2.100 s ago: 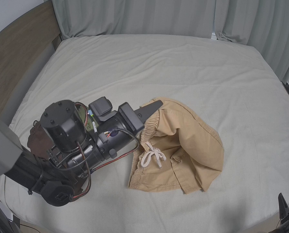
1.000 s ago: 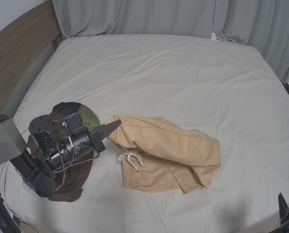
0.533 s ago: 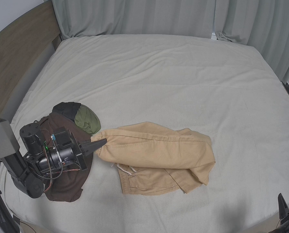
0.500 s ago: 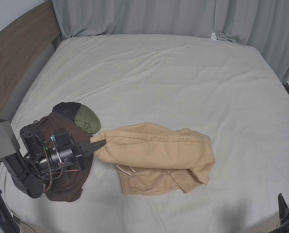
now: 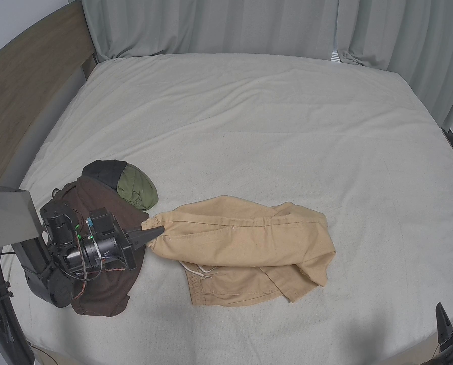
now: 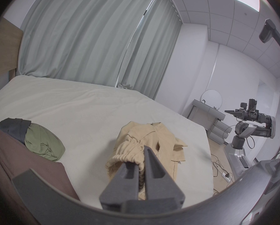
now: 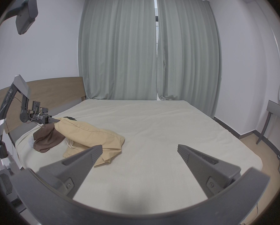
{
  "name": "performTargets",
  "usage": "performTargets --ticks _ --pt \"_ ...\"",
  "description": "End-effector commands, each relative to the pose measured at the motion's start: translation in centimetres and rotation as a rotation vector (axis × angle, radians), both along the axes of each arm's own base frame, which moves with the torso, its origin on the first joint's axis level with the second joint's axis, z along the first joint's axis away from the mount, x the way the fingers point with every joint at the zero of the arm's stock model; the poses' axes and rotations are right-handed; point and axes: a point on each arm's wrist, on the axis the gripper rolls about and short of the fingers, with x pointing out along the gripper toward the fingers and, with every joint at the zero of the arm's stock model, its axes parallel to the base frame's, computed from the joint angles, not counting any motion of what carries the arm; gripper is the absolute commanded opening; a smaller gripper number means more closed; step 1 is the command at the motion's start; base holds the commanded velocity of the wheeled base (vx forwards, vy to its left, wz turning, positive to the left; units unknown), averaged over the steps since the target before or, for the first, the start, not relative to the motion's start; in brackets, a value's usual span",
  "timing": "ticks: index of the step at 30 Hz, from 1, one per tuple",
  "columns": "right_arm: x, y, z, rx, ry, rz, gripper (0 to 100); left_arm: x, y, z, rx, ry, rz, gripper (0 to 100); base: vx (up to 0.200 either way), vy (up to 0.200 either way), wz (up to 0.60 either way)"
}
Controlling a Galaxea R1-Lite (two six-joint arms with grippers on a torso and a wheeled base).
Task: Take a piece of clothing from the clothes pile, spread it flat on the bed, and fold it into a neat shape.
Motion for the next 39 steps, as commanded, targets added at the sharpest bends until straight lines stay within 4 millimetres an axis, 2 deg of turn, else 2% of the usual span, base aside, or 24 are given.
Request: performTargets --ticks 1,7,8,10,11,12,13,17,18,20,23,25,28,33,34,35,38,39 --pt "0.0 0.0 -0.5 0.002 0.001 -0.001 100 0.3 -0.1 -0.7 0.002 0.017 -0.002 0 0.000 0.000 0.00" --pt "0.0 0.0 -0.4 -0.004 -0.011 0.002 100 0.4 0.0 -0.5 -0.001 0.012 0.001 0 0.000 0.000 0.00" --pt "-0.2 0.0 0.3 -0.007 -0.046 0.002 100 0.4 0.0 -0.5 -0.001 0.012 0.002 0 0.000 0.000 0.00" --pt "-1.4 0.1 4.5 -0.009 -0.200 -0.006 100 0.4 0.1 -0.5 -0.002 0.013 0.006 0 0.000 0.000 0.00" --pt "-1.4 0.1 4.5 -0.009 -0.200 -0.006 100 0.4 0.1 -0.5 -0.002 0.013 0.006 0 0.000 0.000 0.00" --pt "-1.4 0.0 8.0 -0.013 -0.215 -0.002 100 0.7 0.1 -0.3 -0.008 0.005 0.008 0 0.000 0.000 0.00" --pt "-1.0 0.0 8.9 -0.009 -0.194 0.007 100 0.8 0.0 -0.2 -0.012 0.003 0.007 0 0.000 0.000 0.00" --pt "0.0 -0.1 9.4 0.070 -0.115 0.098 100 1.0 -0.1 0.1 -0.019 -0.006 0.006 0 0.000 0.000 0.00" --pt "1.3 0.0 9.5 0.174 -0.020 0.195 100 1.1 -0.2 0.2 -0.022 -0.010 0.005 0 0.000 0.000 0.00" --pt "2.1 0.2 9.9 0.244 0.036 0.292 100 1.3 -0.4 0.3 -0.030 -0.008 0.003 0 0.000 0.000 0.00" --pt "3.1 0.6 11.0 0.254 0.083 0.386 100 1.6 -0.6 0.7 -0.049 -0.008 0.003 0 0.000 0.000 0.00" --pt "3.7 0.7 11.4 0.251 0.103 0.399 100 1.6 -0.6 0.8 -0.054 -0.005 0.005 0 0.000 0.000 0.00" --pt "6.2 1.4 12.9 0.197 0.174 0.434 100 1.7 -0.9 0.7 -0.058 0.003 0.024 0 0.000 0.000 0.00" --pt "10.7 2.9 13.5 0.176 0.284 0.512 100 1.6 -1.8 0.3 -0.053 0.016 0.047 0 0.000 0.000 0.00" --pt "11.8 3.2 13.5 0.178 0.290 0.525 100 1.6 -1.9 0.3 -0.053 0.017 0.046 0 0.000 0.000 0.00" --pt "11.9 3.2 13.5 0.178 0.288 0.524 100 1.6 -1.9 0.3 -0.053 0.017 0.046 0 0.000 0.000 0.00" --pt "14.9 4.1 14.1 0.175 0.238 0.536 100 1.6 -1.8 0.4 -0.053 0.014 0.049 0 0.000 0.000 0.00" --pt "14.9 4.1 14.1 0.175 0.238 0.536 100 1.6 -1.8 0.4 -0.053 0.014 0.049 0 0.000 0.000 0.00"
